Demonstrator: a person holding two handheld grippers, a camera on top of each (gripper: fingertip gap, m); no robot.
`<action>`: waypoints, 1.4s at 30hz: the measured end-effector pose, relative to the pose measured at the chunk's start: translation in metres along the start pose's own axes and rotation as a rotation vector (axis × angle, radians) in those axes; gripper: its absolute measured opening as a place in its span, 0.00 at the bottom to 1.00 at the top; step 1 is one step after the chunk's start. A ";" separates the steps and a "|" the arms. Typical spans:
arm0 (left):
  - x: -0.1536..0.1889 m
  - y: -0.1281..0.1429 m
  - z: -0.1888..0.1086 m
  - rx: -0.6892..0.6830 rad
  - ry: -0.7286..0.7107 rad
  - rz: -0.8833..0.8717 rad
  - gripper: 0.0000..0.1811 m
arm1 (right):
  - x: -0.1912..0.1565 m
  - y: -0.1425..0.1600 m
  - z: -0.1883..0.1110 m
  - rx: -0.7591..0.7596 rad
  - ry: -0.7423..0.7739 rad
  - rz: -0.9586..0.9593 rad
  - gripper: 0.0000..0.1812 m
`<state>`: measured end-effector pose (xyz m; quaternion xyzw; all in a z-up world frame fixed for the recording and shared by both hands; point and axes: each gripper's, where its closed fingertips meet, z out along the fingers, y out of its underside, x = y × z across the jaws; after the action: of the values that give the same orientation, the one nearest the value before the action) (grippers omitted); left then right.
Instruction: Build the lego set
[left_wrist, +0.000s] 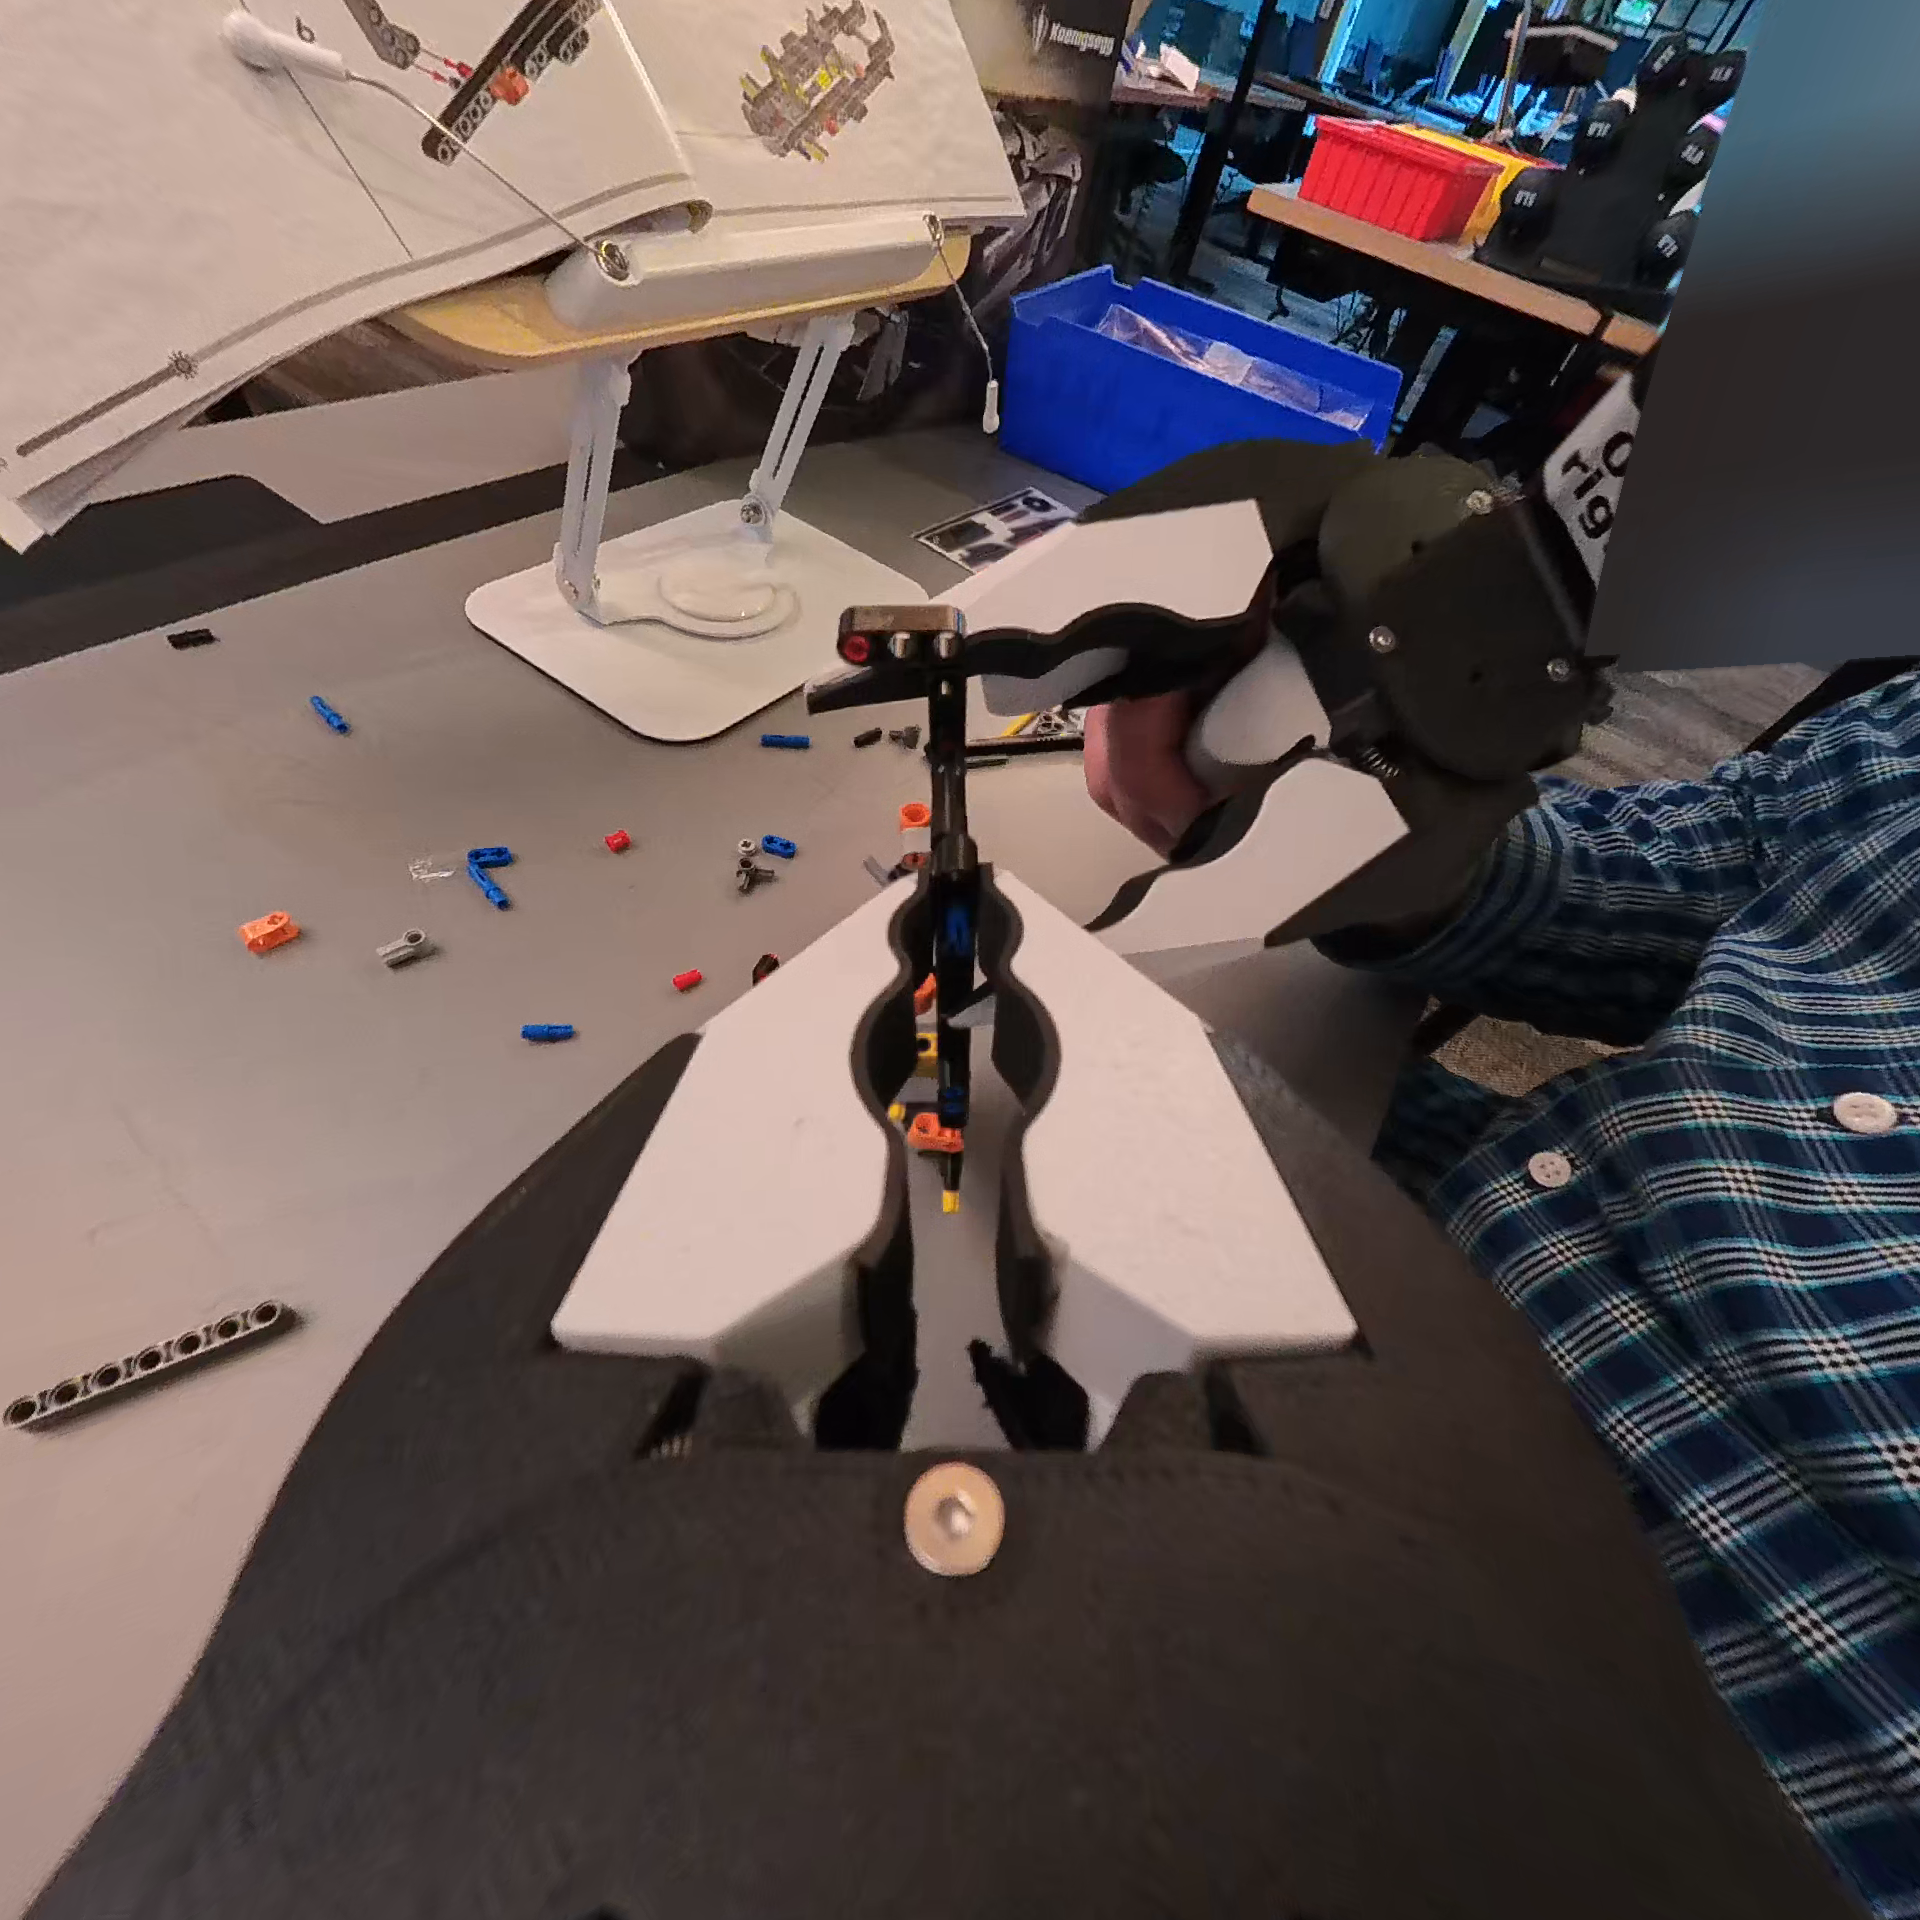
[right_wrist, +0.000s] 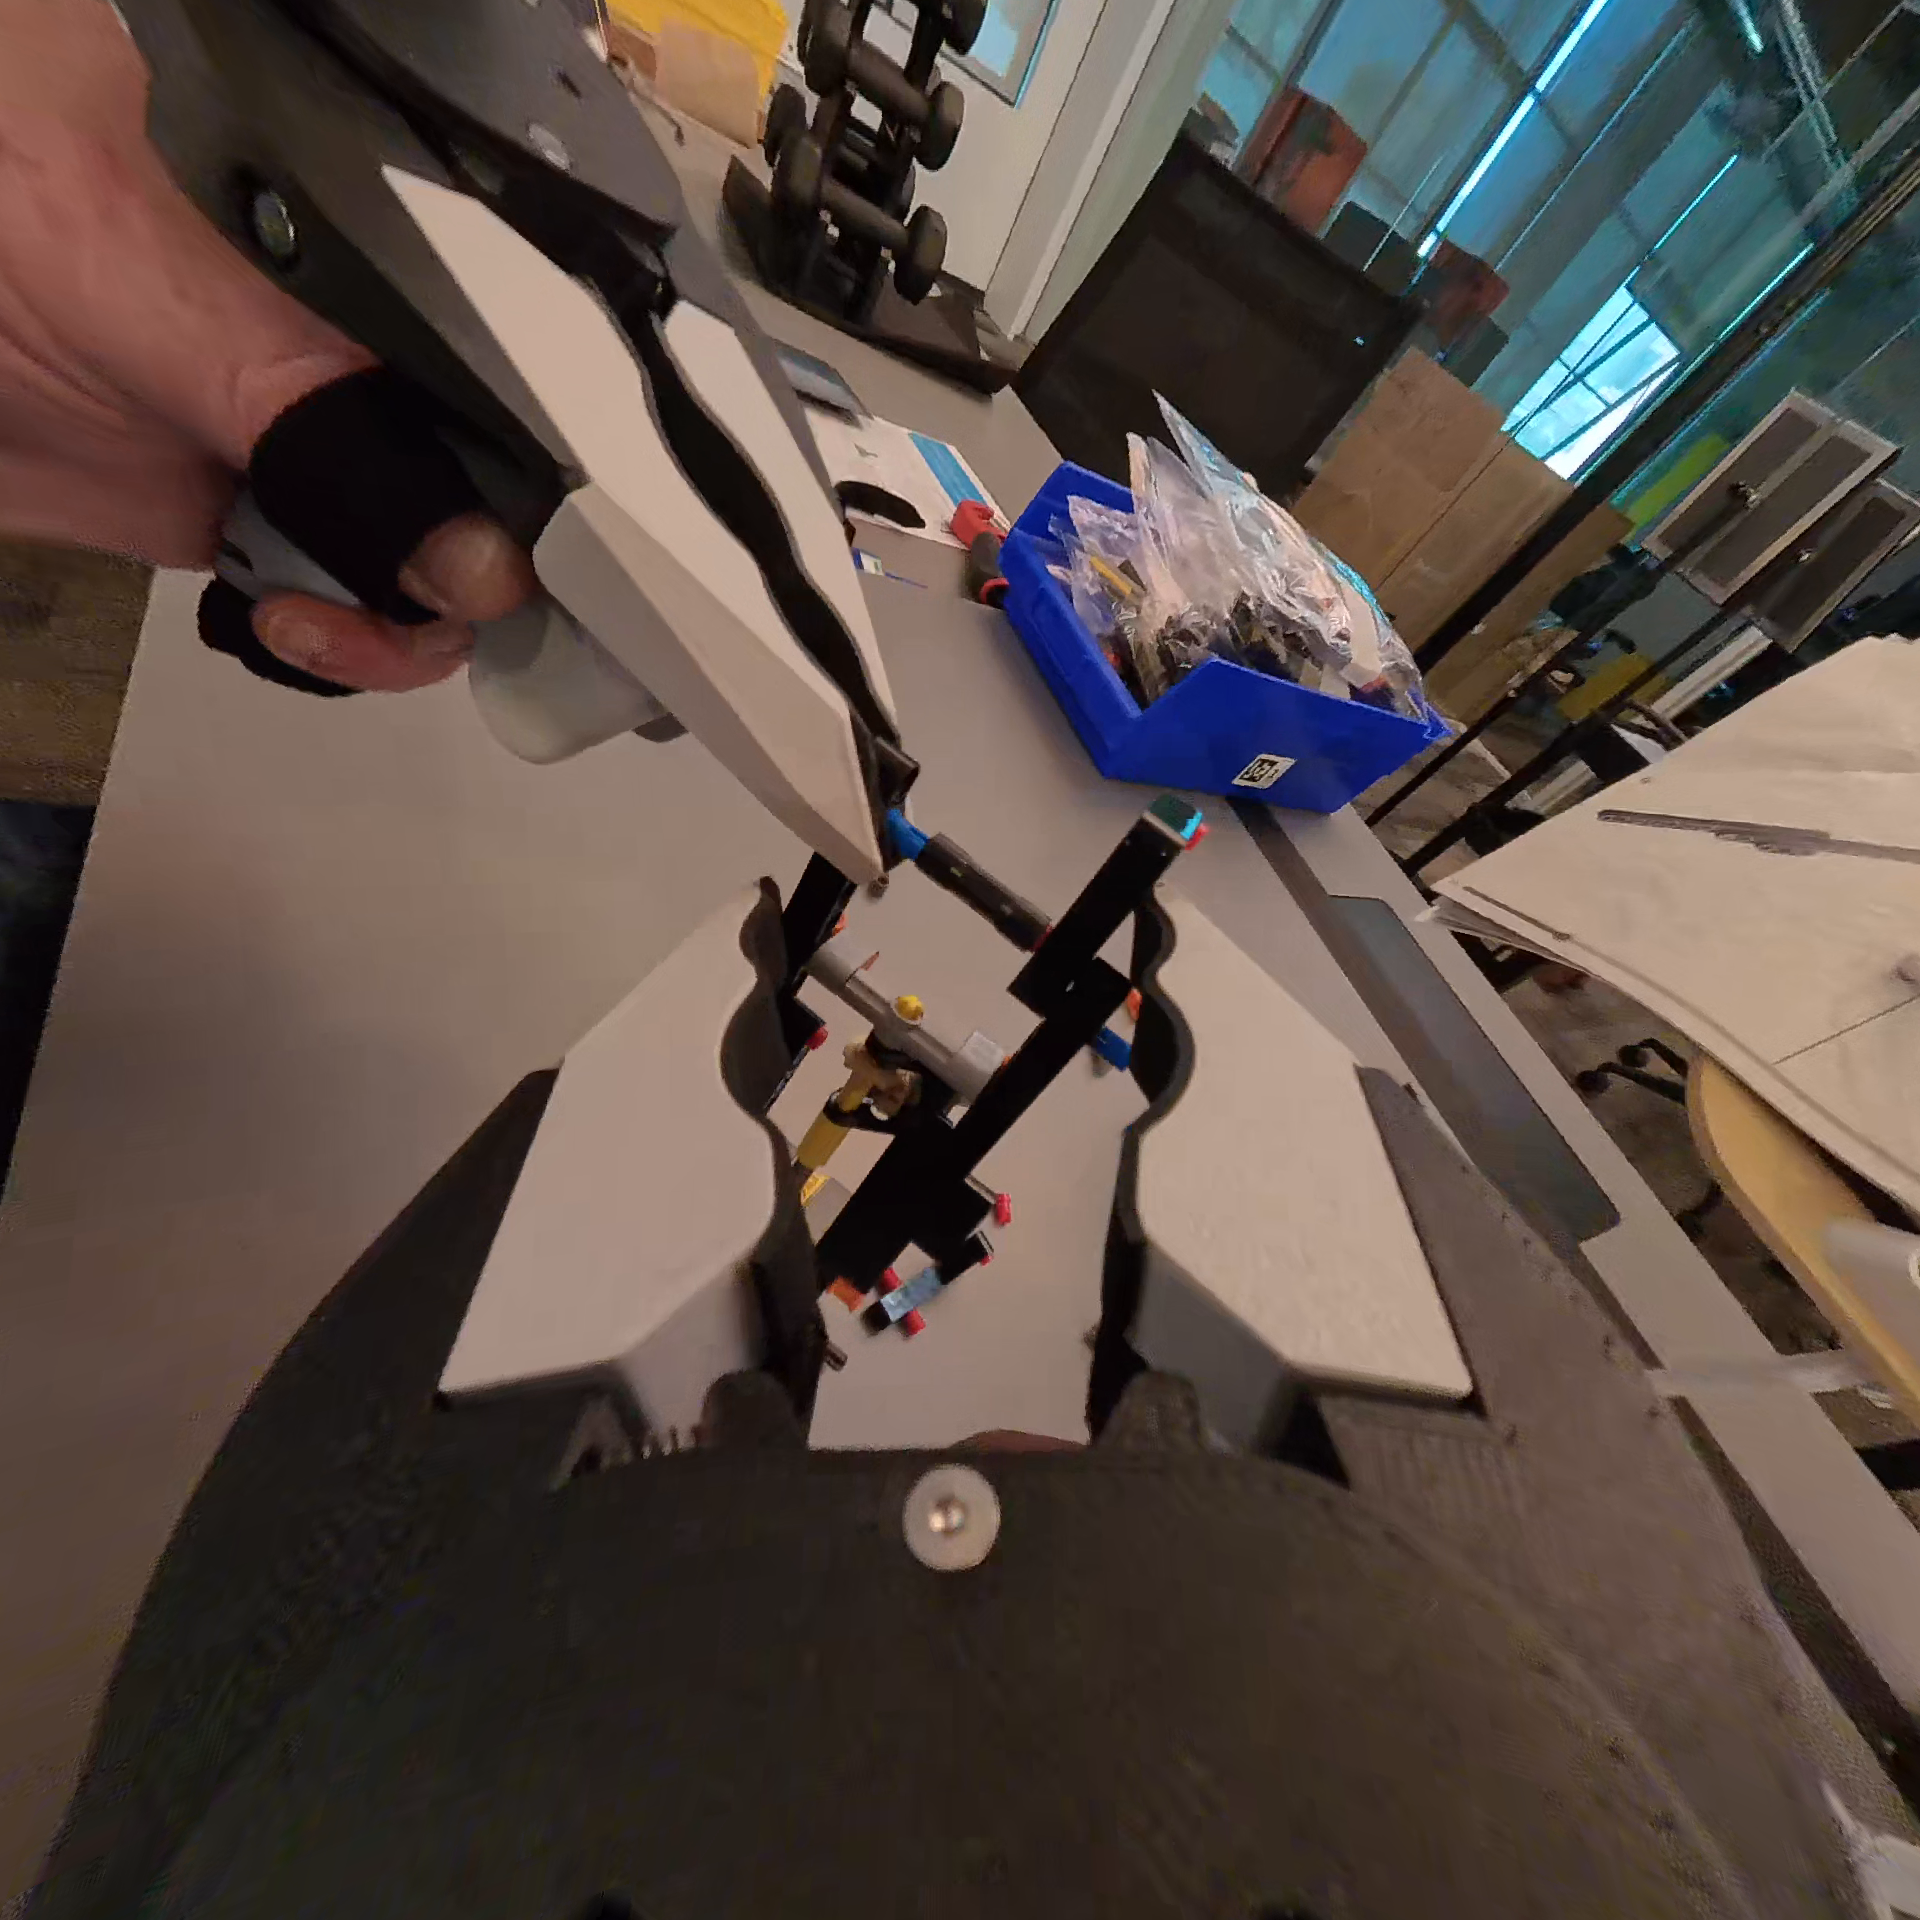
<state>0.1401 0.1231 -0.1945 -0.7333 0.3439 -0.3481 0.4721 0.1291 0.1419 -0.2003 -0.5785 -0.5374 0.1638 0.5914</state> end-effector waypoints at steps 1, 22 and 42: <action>0.000 0.000 0.000 0.002 -0.005 0.006 0.03 | 0.000 0.000 -0.001 0.007 -0.001 0.006 0.35; 0.009 0.000 0.001 -0.039 -0.003 0.124 0.03 | 0.010 -0.004 -0.025 0.209 -0.369 0.282 0.25; 0.018 -0.001 0.004 -0.052 0.051 0.181 0.03 | -0.016 -0.013 -0.036 0.314 -0.771 0.378 0.02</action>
<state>0.1527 0.1105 -0.1915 -0.7020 0.4294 -0.3136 0.4737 0.1472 0.1075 -0.1876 -0.4666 -0.5718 0.5517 0.3885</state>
